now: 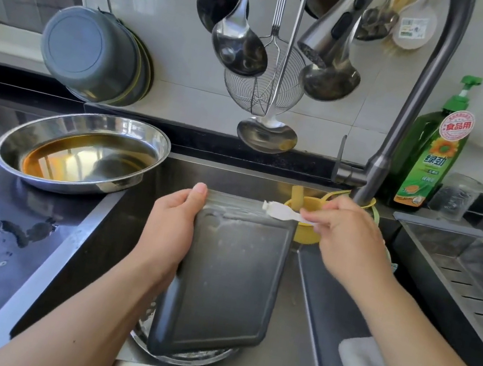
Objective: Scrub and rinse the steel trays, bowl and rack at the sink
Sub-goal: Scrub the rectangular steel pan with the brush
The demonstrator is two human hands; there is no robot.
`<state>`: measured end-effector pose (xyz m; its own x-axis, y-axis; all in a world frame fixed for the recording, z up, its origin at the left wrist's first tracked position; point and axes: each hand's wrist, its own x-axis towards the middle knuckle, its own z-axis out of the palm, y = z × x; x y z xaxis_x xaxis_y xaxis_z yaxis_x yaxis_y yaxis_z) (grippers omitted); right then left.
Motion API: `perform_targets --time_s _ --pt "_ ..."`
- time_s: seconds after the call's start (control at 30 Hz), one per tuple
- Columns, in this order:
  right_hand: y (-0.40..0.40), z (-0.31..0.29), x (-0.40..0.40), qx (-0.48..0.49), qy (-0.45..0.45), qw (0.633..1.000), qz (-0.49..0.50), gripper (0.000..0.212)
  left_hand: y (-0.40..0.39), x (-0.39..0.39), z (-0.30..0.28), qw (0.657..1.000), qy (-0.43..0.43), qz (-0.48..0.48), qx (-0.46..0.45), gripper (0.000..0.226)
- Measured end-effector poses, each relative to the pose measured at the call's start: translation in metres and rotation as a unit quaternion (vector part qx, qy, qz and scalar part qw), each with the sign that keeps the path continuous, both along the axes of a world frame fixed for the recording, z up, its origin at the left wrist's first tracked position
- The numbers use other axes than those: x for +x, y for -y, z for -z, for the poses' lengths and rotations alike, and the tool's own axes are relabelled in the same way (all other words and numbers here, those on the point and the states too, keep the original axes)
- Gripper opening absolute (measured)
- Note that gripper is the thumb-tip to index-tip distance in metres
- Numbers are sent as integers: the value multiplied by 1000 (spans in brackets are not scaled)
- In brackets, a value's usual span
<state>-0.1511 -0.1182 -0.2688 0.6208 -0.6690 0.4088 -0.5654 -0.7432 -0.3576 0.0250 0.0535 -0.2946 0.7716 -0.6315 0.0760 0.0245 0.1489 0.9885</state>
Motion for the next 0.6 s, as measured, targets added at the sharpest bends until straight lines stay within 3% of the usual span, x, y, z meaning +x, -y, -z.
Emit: perform_targets --time_s 0.13,0.27,0.4,0.6 --pt "-35 3 27 -23 15 996 -87 38 4 -3 4 999 -24 38 6 44" --pt "-37 5 32 -20 25 994 -104 34 4 -3 6 997 4 71 -6 8" --pt "-41 2 25 -36 38 987 -149 33 3 -4 10 993 52 106 31 34" --pt "-37 -1 22 -50 37 988 -139 34 4 -10 7 991 37 127 22 34"
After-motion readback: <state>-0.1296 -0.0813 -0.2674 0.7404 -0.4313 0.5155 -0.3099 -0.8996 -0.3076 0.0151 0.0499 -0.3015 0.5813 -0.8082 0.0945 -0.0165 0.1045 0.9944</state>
